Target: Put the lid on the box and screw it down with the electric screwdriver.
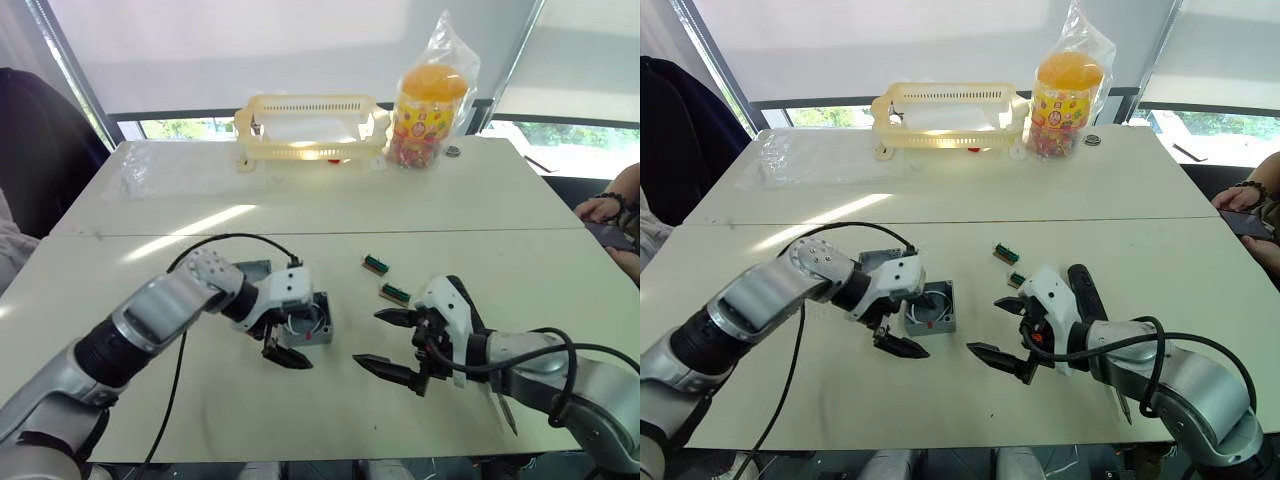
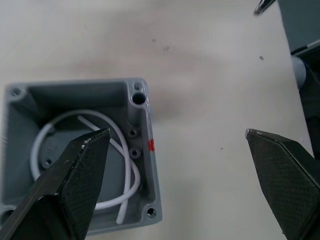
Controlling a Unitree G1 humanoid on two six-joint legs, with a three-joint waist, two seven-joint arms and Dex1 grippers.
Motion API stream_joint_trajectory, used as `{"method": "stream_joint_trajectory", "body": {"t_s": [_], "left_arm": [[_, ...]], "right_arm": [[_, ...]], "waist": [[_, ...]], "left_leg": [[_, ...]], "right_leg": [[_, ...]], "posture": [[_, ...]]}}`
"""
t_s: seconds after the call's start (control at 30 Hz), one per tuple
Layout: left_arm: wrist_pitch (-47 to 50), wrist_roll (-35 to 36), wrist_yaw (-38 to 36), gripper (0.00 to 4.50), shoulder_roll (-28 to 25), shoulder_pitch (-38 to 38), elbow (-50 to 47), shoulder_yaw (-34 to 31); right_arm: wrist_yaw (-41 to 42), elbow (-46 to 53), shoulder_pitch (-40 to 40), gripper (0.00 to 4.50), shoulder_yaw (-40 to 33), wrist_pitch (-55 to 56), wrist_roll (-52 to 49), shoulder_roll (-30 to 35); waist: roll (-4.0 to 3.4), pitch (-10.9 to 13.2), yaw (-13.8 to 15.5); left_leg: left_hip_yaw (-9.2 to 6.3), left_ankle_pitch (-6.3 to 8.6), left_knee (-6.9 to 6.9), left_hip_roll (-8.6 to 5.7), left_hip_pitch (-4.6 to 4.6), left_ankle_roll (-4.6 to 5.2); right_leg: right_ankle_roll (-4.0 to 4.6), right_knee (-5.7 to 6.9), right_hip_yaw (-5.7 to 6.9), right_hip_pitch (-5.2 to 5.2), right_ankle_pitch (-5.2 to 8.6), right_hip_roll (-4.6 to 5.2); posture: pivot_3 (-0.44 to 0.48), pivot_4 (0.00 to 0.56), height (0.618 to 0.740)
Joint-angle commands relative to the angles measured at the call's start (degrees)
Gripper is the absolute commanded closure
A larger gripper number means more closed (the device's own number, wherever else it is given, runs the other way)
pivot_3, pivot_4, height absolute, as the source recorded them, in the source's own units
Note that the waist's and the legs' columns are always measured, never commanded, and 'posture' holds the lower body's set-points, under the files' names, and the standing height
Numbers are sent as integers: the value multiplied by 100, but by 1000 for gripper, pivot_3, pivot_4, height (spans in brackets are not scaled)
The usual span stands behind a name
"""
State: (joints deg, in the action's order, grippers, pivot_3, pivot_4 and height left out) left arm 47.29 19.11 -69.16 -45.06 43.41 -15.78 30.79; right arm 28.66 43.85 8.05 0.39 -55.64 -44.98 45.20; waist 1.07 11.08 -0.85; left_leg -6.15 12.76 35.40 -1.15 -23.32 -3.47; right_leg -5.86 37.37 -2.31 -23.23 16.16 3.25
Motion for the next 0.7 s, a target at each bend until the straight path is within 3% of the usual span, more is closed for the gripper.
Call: {"method": "stream_joint_trajectory", "body": {"t_s": [0.03, 0.07, 0.17, 0.4, 0.57, 0.7], "left_arm": [[-241, -276, 63, 62, 149, -1, 115, 77], [-273, -332, 73, 62, 197, -18, 161, 99], [-386, -476, 98, 907, 329, -72, 271, 138], [-568, -737, 20, 4461, 416, -144, 358, 224], [-875, -988, -57, 4461, 510, 18, 619, 248], [-1815, -1169, -516, 4461, 545, 187, 1011, 264]], "right_arm": [[-27, 242, -14, 0, -80, 144, 54, -46], [-37, 248, -21, 0, -83, 149, 61, -54], [-78, 259, -32, 0, -92, 159, 90, -82], [-148, 284, 1, 0, -147, 130, 78, -121], [-177, 316, 5, 0, -213, 91, 27, -103], [-131, 386, -49, 0, -287, 28, -76, -33]], "waist": [[-1, -1, 3], [-1, -1, 4], [-1, -1, 4], [-1, -2, 2], [-7, -10, 25], [-7, -10, 23]], "left_leg": [[0, 0, 2, 0, 0, 0], [0, 0, 3, 0, 0, 0], [0, 0, 4, -1, 0, 0], [-2, 0, 4, 0, 1, 0], [-6, 0, 23, -3, 1, 0], [-7, 0, 33, -4, 1, 0]], "right_leg": [[0, 1, 0, 0, 0, 0], [0, 1, 0, 1, 0, 0], [0, 1, 0, 1, 0, 1], [0, 8, 0, 0, 0, 0], [-1, 8, 5, 13, 0, 3], [0, 10, 5, 17, -1, 3]], "posture": [[0, 150, 740], [0, 150, 740], [0, 150, 740], [0, 150, 740], [0, 150, 740], [0, 150, 740]]}}
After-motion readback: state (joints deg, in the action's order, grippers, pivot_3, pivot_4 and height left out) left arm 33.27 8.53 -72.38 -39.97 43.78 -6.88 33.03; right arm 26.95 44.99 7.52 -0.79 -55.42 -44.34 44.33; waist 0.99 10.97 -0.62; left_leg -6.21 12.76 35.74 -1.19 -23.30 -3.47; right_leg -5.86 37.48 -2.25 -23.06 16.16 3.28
